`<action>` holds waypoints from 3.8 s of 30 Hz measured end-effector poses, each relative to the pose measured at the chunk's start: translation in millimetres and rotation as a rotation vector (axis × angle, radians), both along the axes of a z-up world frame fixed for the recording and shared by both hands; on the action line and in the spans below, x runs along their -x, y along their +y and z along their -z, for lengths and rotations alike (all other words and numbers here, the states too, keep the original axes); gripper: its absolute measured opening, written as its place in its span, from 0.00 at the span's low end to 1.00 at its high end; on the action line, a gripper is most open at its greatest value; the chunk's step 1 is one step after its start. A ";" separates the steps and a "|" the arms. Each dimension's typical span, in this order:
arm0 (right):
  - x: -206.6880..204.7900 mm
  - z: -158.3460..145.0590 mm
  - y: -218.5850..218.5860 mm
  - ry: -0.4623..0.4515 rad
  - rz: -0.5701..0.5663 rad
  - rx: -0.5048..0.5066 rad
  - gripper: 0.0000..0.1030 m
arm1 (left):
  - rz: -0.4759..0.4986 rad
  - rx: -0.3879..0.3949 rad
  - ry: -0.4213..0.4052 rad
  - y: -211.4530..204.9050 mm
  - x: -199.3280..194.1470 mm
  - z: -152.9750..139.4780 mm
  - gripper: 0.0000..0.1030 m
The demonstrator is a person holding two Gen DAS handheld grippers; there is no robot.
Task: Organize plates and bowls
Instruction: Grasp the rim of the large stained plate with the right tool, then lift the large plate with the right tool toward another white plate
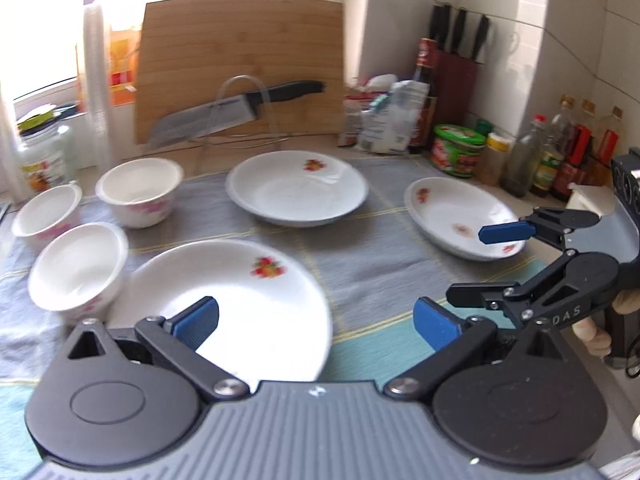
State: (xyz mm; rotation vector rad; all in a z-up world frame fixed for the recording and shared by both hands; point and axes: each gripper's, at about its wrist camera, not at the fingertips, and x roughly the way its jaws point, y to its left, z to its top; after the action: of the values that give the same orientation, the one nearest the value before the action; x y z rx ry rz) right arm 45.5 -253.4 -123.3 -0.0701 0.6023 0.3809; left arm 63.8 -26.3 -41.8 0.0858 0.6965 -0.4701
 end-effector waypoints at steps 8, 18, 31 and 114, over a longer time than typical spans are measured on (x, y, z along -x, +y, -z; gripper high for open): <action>-29.7 12.9 60.1 0.097 -0.095 0.001 1.00 | -0.058 -0.036 0.061 65.2 6.1 25.5 0.99; -62.4 24.7 126.9 0.193 -0.187 0.002 1.00 | -0.025 -0.113 0.098 94.3 -1.1 69.9 0.99; -96.1 29.5 147.0 0.302 -0.190 -0.027 1.00 | 0.187 -0.145 -0.024 91.7 -18.1 83.5 0.99; -149.6 -22.9 23.9 0.535 -0.327 -0.157 1.00 | 0.466 -0.128 -0.057 -8.7 -44.9 54.5 1.00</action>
State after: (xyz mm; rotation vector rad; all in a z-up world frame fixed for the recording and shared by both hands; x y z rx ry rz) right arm 195.2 -229.4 -100.4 0.0889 1.0913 0.7744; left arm 108.7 -34.9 -96.3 0.3865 0.6495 -0.8651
